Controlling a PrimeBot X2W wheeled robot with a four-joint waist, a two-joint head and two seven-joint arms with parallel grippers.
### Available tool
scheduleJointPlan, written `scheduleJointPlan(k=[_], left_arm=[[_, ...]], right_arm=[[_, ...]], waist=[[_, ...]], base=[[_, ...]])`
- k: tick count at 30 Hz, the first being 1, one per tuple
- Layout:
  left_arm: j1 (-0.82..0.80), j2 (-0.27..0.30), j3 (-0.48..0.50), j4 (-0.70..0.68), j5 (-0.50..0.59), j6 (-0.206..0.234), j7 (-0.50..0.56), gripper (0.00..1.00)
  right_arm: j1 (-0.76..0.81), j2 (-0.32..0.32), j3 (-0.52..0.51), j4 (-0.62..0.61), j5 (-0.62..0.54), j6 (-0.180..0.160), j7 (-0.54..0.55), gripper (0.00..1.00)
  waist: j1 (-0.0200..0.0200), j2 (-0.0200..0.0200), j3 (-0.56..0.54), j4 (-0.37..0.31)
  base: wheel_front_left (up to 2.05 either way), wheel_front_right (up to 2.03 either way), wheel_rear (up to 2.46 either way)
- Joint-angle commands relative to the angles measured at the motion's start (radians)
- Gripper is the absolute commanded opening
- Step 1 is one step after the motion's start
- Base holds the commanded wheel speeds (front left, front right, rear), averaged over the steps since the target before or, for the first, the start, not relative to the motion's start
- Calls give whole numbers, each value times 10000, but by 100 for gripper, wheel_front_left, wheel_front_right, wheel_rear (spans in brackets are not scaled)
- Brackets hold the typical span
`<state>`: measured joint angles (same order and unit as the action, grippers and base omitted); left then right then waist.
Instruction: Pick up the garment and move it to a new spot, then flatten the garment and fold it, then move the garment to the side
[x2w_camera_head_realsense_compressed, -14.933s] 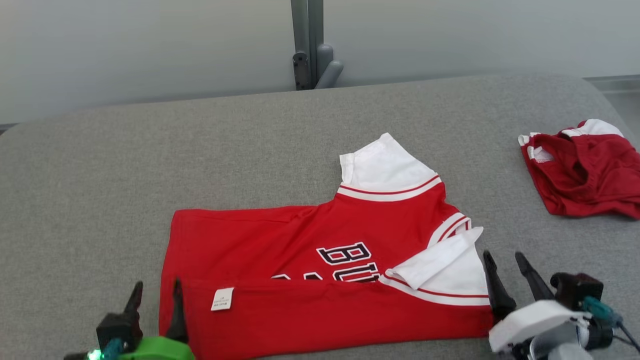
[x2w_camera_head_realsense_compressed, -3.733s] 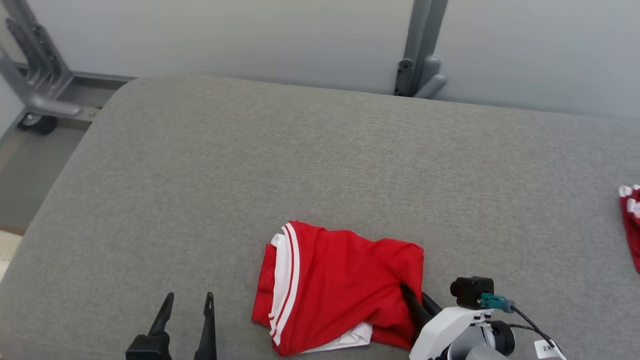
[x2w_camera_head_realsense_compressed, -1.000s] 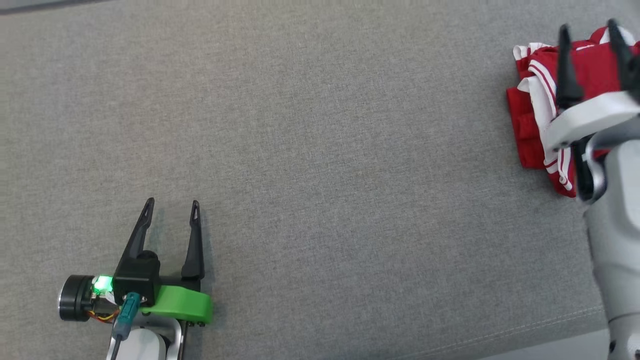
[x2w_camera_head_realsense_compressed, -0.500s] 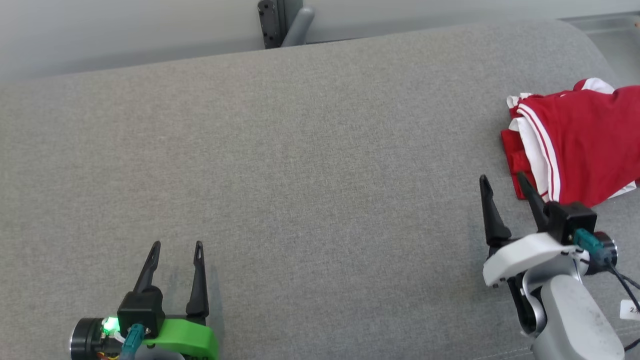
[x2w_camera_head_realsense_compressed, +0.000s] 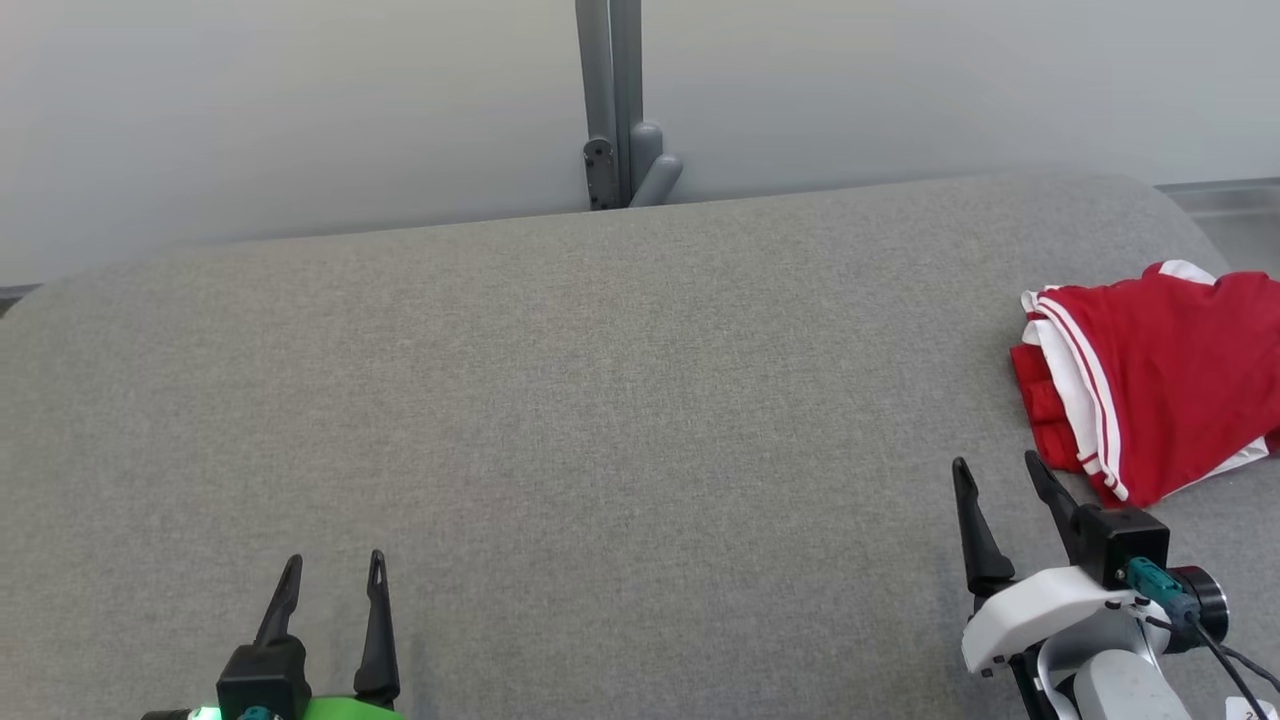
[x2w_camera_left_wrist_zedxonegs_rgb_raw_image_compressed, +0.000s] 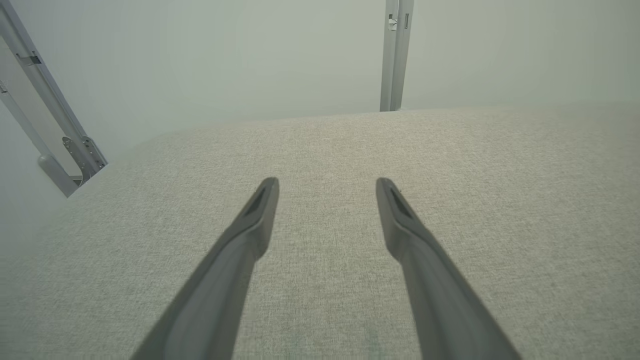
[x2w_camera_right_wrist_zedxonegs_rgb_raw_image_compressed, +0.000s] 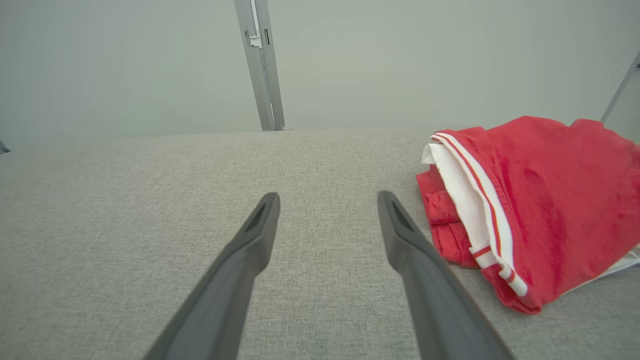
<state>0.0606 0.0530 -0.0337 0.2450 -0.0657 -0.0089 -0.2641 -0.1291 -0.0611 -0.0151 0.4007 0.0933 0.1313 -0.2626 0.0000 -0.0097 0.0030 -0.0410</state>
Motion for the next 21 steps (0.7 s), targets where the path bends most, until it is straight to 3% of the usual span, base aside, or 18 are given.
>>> scheduleJointPlan(k=[1,11,21], left_arm=[[172,11,62,12,-66,-38,8,100],[311,-9,298,177,-125,-236,8,100],[272,-14,291,257,-332,-398,8,100]], right_arm=[[156,26,-71,-116,-159,-13,-25,100],[541,81,-203,-332,-696,-13,-25,100],[786,80,236,-362,-364,-13,-25,100]], waist=[[0,97,-266,195],[0,97,-550,202],[0,97,-527,134]], base=[[0,0,0],[0,0,0],[0,0,0]])
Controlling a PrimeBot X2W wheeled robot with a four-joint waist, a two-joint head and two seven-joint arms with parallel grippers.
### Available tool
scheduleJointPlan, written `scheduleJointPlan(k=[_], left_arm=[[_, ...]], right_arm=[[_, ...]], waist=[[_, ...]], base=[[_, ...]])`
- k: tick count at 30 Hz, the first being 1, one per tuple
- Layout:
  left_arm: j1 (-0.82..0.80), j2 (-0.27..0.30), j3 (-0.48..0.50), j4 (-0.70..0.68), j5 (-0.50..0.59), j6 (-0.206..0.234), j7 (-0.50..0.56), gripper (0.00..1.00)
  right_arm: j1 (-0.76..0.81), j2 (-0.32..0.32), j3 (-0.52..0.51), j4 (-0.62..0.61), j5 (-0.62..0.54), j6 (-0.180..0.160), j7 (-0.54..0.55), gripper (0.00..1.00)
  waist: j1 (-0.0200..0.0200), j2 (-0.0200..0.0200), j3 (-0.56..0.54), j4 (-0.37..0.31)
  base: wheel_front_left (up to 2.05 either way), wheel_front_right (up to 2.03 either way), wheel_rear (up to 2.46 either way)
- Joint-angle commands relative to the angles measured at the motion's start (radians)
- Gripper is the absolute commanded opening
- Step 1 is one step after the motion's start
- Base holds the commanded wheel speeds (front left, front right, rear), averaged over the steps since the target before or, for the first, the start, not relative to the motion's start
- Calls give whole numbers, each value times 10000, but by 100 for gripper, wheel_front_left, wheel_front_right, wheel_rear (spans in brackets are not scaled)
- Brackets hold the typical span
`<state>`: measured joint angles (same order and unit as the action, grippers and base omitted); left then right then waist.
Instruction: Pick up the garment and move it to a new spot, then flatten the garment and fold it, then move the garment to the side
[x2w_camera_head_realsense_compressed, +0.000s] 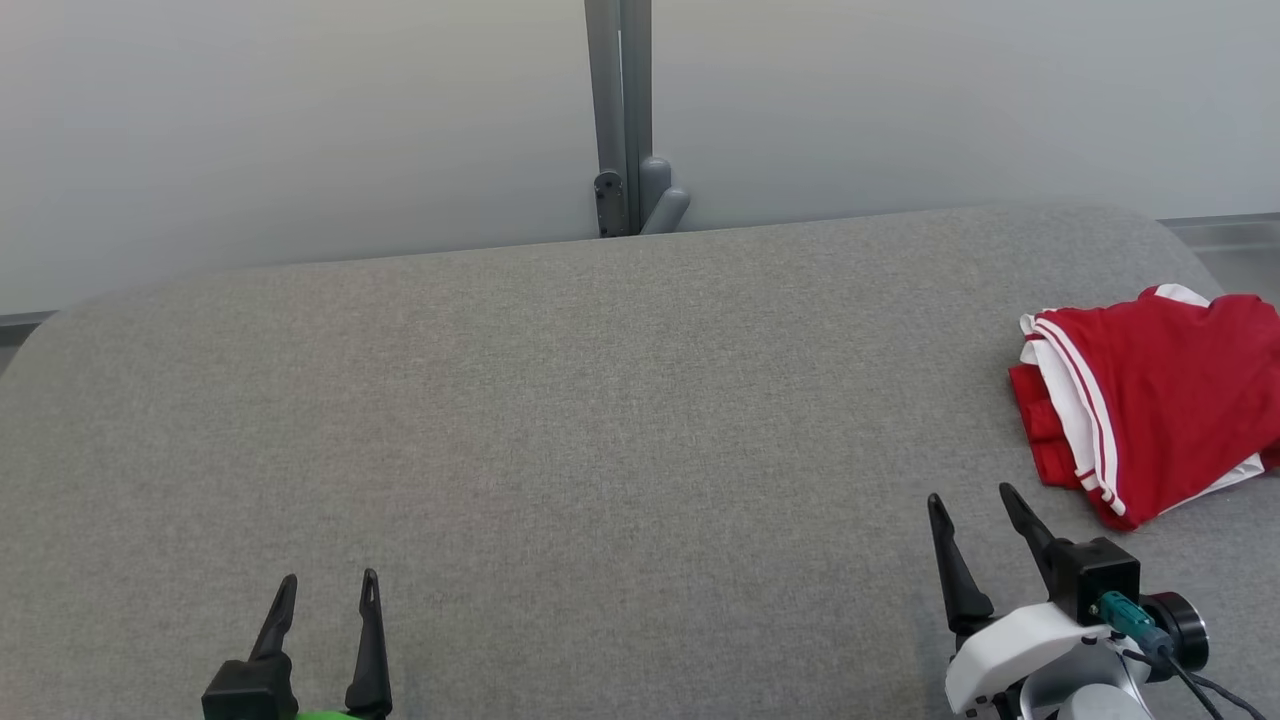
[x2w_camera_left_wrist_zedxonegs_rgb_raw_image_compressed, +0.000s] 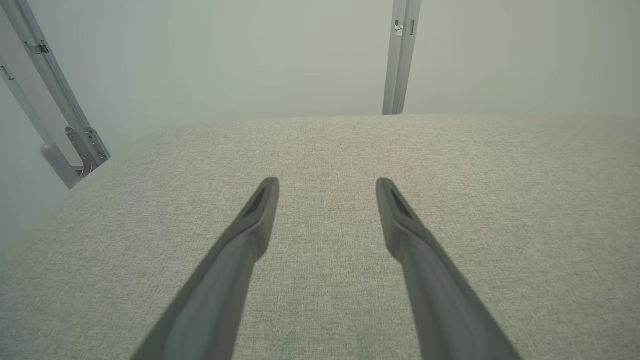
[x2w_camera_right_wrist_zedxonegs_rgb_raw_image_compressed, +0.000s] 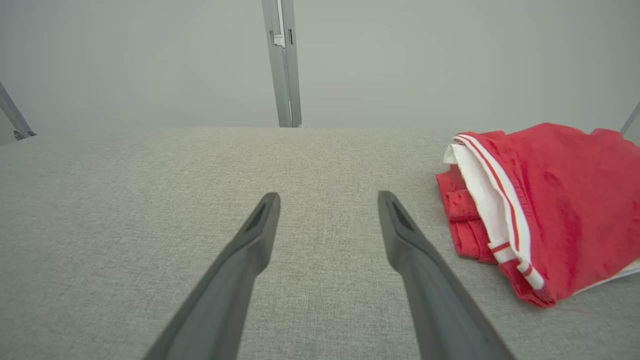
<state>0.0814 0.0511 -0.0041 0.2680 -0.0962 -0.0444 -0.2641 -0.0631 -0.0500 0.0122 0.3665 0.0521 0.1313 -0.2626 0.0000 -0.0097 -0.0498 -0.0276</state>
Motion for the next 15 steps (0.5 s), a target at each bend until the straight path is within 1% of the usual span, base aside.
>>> scheduleJointPlan(k=[1,15], left_arm=[[57,5,-7,31,-36,-50,8,100],[42,8,-81,172,-150,-76,8,100]], right_arm=[[127,-28,45,-49,30,-13,-25,100],[160,-26,244,-148,238,-13,-25,100]], waist=[[0,97,8,-2],[0,97,54,-16]], base=[[0,0,0],[0,0,0]])
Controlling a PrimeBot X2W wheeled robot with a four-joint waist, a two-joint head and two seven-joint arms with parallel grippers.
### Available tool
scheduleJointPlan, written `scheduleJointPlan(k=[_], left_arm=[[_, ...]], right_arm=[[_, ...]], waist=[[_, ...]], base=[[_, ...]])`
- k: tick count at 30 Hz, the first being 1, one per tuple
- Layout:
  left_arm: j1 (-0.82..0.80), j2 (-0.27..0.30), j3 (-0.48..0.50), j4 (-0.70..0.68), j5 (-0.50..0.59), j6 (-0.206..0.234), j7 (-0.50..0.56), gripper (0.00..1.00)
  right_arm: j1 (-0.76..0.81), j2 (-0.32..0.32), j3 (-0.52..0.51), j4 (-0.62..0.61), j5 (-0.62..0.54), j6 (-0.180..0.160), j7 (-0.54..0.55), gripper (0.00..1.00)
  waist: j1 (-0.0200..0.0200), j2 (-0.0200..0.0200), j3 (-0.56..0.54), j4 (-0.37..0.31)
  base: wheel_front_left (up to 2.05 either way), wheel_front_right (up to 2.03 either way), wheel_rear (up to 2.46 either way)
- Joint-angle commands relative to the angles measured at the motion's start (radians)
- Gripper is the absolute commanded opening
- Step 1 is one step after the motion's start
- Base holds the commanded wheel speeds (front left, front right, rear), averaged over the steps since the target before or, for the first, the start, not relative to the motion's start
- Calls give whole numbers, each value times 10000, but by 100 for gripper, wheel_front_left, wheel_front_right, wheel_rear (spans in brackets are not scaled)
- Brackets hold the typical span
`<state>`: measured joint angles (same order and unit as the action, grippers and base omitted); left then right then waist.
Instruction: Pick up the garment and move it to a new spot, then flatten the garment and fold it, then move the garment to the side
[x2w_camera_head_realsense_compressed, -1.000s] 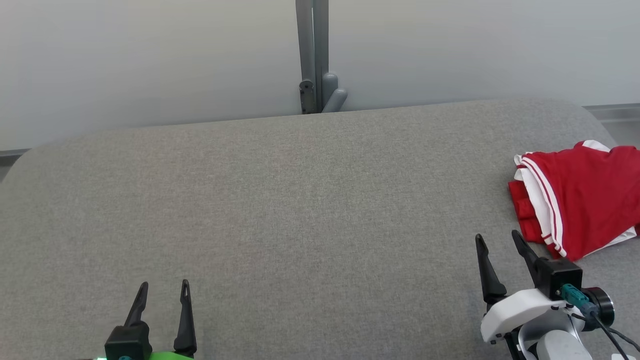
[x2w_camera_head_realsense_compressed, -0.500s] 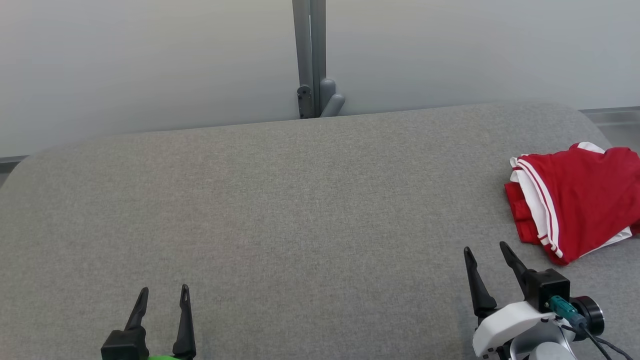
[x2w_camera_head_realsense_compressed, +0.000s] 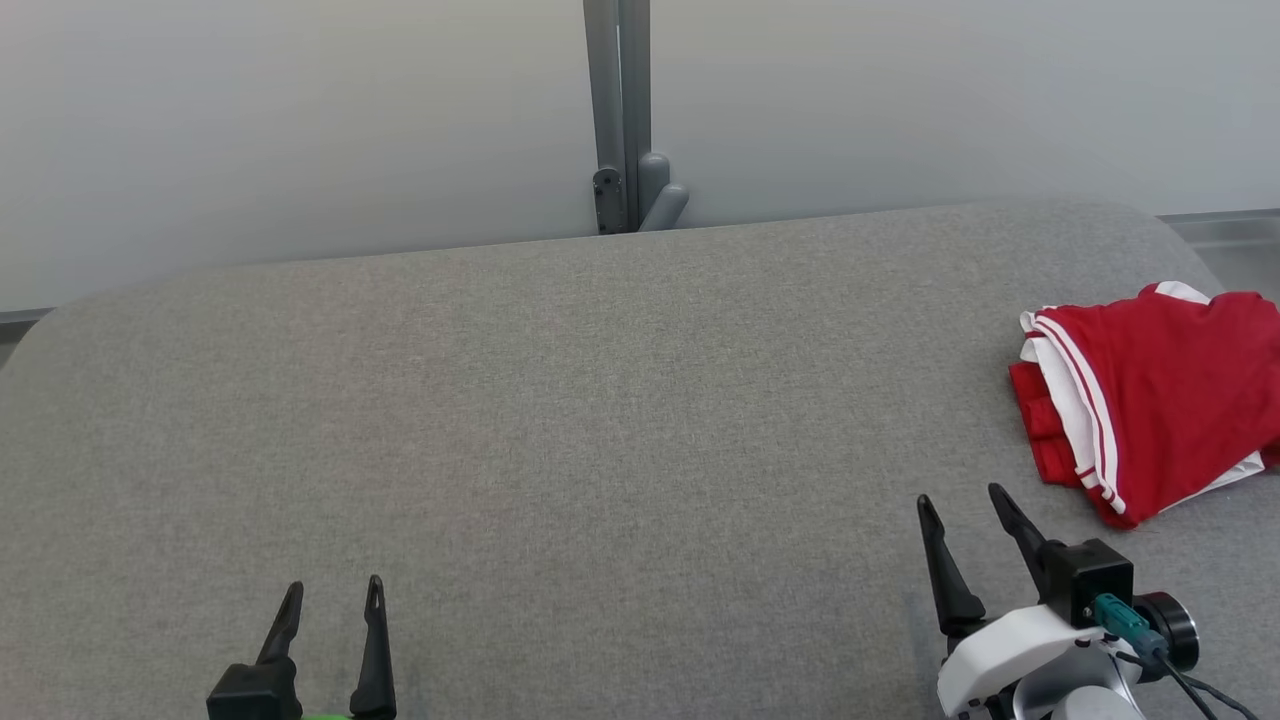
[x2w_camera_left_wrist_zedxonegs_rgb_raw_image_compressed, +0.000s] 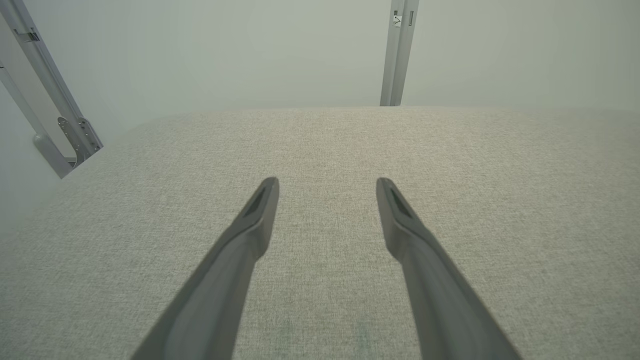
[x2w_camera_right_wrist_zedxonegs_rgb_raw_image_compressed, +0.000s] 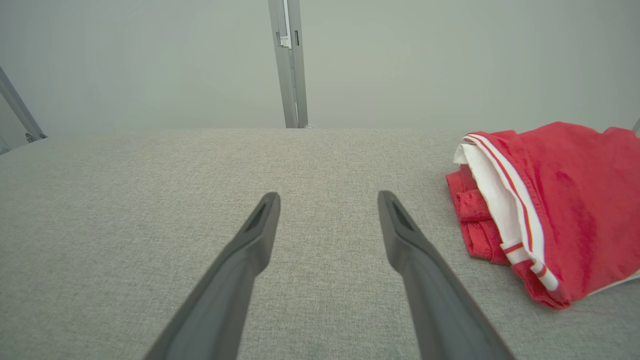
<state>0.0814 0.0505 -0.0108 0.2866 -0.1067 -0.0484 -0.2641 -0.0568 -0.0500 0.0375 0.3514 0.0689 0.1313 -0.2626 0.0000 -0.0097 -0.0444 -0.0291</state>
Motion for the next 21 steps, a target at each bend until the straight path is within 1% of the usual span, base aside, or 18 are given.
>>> scheduleJointPlan(k=[1,12,16,17,18,21], left_arm=[[45,13,-15,-6,-47,-38,8,100],[80,16,-43,58,-8,-27,8,100],[109,16,-63,134,-144,-85,8,100],[110,16,-74,172,-211,-147,7,0],[-6,-8,-68,181,-210,-99,7,0],[20,-40,-94,399,-199,-96,2,0]], right_arm=[[100,-27,11,14,86,-13,-25,100],[72,-27,63,24,147,-13,-26,100],[38,-22,-38,9,347,-13,-26,100],[30,-25,-34,20,358,-13,-26,0],[5,4,-24,59,365,0,5,0],[119,40,2,244,351,2,13,0]], waist=[[0,97,-1,-3],[0,97,15,-110],[0,97,31,-145],[0,97,32,-153],[0,0,32,-151],[0,0,32,-153]], base=[[0,0,0],[0,0,0],[0,0,0],[0,0,0],[0,0,0],[0,0,0]])
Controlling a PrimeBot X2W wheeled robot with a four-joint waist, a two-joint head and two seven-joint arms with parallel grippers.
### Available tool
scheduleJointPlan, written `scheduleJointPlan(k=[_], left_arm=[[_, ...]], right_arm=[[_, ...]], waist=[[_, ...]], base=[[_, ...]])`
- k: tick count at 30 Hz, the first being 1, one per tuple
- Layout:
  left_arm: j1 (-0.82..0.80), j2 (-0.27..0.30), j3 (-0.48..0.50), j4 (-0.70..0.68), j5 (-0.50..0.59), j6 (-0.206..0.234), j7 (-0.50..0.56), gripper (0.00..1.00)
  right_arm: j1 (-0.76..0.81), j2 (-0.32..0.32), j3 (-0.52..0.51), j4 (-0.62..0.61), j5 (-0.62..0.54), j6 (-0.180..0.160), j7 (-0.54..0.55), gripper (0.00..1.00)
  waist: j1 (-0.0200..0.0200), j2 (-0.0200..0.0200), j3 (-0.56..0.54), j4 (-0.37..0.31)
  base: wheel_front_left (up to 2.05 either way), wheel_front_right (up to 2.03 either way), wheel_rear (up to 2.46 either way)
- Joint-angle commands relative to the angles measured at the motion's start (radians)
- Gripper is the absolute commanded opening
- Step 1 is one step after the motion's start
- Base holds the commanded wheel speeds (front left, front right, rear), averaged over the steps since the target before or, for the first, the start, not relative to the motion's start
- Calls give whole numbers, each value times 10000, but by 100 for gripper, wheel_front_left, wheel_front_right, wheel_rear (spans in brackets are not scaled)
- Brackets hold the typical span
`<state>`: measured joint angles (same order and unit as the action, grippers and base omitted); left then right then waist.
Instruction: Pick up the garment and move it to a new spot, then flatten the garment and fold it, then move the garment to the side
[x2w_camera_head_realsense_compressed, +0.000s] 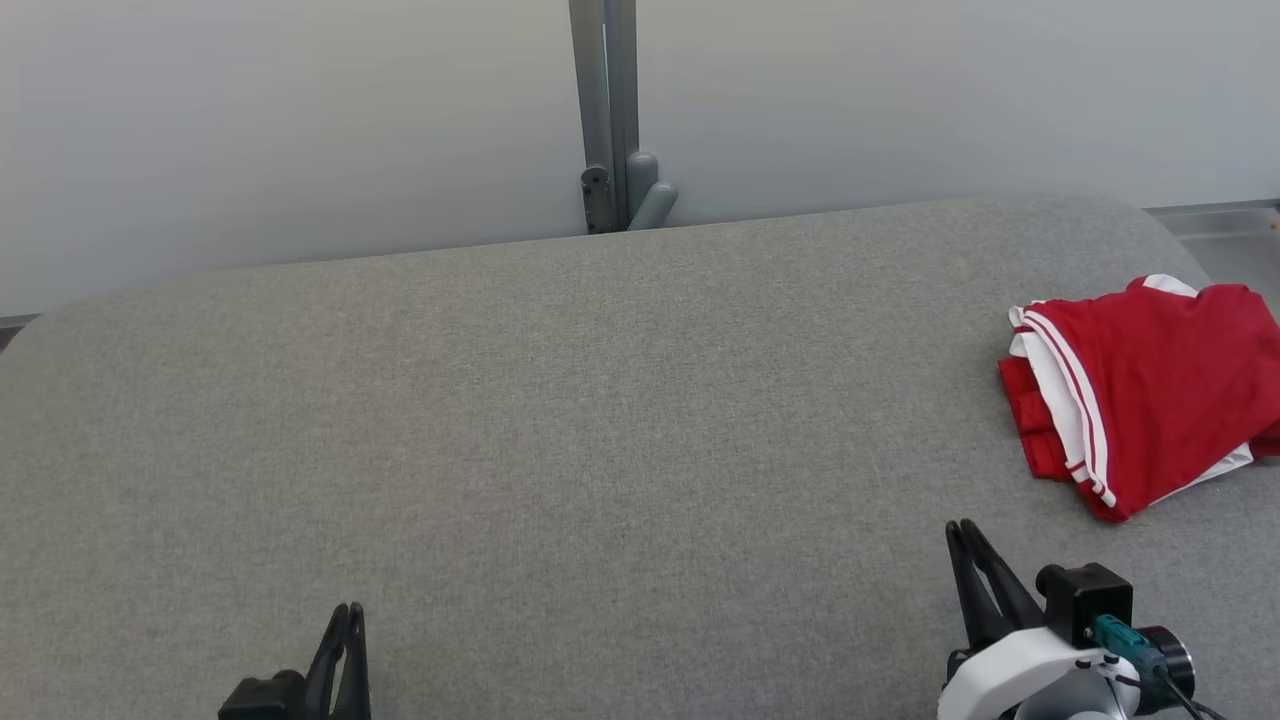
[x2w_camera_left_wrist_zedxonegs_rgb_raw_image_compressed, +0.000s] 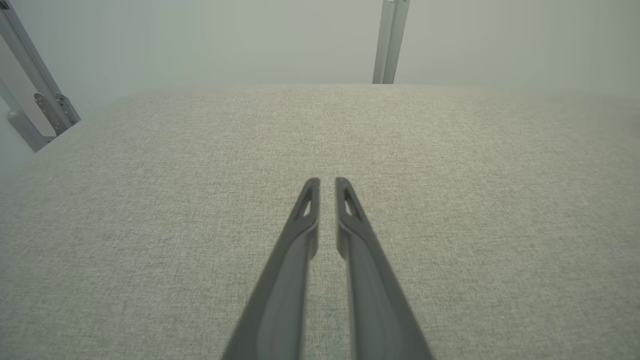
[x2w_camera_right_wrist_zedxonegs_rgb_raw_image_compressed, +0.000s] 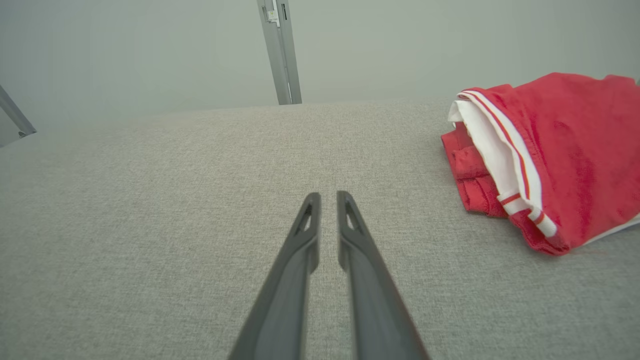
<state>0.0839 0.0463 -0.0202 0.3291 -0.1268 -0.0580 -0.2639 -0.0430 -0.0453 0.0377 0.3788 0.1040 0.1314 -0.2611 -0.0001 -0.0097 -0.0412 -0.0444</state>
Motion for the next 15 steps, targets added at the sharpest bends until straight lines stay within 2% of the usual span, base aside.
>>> scheduleJointPlan(k=[1,15], left_arm=[[-53,-2,47,33,-111,-7,54,0],[-437,8,319,-120,-2871,-145,765,0]], right_arm=[[-35,-1,-38,21,115,0,51,0],[-204,-12,-307,-217,2919,-2,752,0]], waist=[[1,1,2,2],[1,11,51,52]], base=[[0,0,0],[0,0,0]])
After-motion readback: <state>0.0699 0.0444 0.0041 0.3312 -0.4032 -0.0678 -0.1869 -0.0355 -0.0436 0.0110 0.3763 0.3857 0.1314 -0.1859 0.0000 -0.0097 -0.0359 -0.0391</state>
